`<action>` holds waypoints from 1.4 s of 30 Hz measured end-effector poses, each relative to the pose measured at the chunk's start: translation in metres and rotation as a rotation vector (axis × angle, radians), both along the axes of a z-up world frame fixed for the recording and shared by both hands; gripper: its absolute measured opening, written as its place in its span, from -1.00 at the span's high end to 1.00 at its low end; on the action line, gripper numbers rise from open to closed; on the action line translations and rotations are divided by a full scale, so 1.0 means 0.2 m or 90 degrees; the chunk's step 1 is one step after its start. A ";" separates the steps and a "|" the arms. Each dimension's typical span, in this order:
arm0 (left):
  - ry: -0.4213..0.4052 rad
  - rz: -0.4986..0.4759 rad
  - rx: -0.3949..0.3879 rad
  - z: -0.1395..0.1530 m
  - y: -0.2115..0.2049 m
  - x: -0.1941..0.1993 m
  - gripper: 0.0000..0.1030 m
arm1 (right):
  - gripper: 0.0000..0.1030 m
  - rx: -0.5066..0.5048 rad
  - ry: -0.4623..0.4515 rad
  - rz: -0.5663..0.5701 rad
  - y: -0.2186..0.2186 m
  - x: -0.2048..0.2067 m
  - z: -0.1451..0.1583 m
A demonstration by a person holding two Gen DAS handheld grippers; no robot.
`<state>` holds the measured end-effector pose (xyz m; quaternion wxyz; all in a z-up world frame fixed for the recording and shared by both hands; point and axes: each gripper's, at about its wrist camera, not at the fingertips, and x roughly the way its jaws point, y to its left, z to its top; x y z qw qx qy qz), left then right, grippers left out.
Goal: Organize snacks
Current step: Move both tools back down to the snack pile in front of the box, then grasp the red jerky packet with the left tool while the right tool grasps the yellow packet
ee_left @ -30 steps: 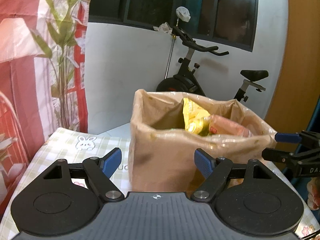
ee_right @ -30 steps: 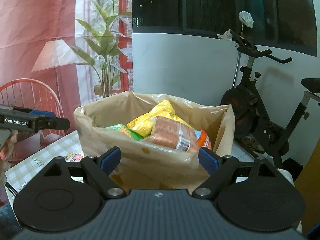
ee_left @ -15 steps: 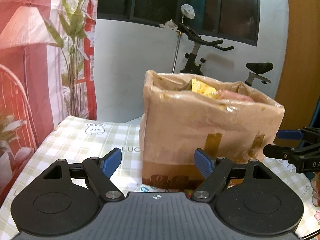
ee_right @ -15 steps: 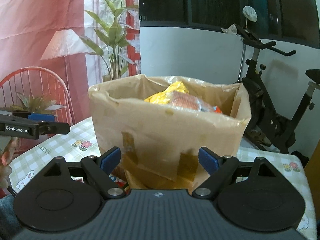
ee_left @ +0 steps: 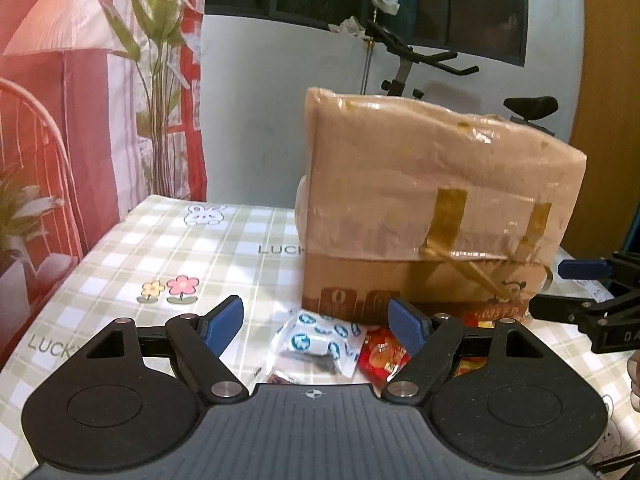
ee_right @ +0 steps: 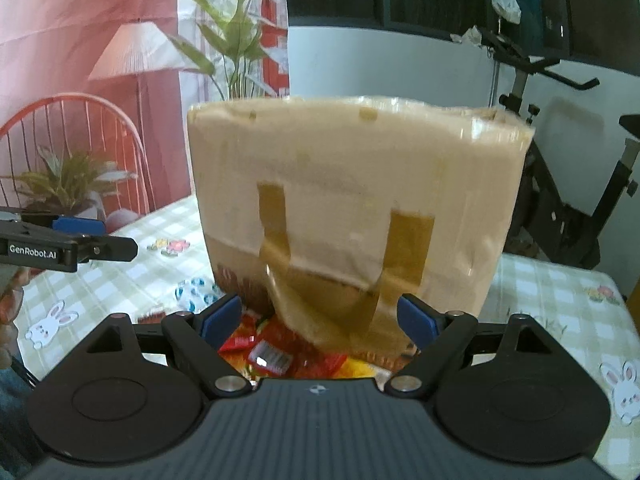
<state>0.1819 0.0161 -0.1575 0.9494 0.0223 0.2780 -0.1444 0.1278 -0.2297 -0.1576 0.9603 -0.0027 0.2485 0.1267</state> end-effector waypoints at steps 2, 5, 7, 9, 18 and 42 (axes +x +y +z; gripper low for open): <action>0.000 0.000 0.004 -0.02 0.00 -0.02 -0.58 | -0.69 -0.006 0.005 -0.001 0.00 -0.01 -0.04; 0.009 -0.001 0.010 -0.06 0.00 -0.03 -0.58 | -0.69 -0.005 0.018 0.000 0.01 -0.01 -0.09; 0.018 0.000 0.010 -0.08 0.00 -0.03 -0.58 | -0.69 -0.008 0.026 -0.005 0.01 -0.01 -0.12; 0.025 0.004 0.005 -0.10 0.01 -0.02 -0.58 | -0.69 -0.003 0.030 -0.009 0.00 -0.02 -0.16; 0.045 0.013 -0.008 -0.15 0.03 -0.03 -0.57 | -0.55 0.018 0.054 -0.030 0.02 0.00 -0.27; 0.072 0.030 -0.018 -0.21 0.06 -0.01 -0.50 | -0.02 -0.026 0.128 -0.061 0.04 0.23 -0.39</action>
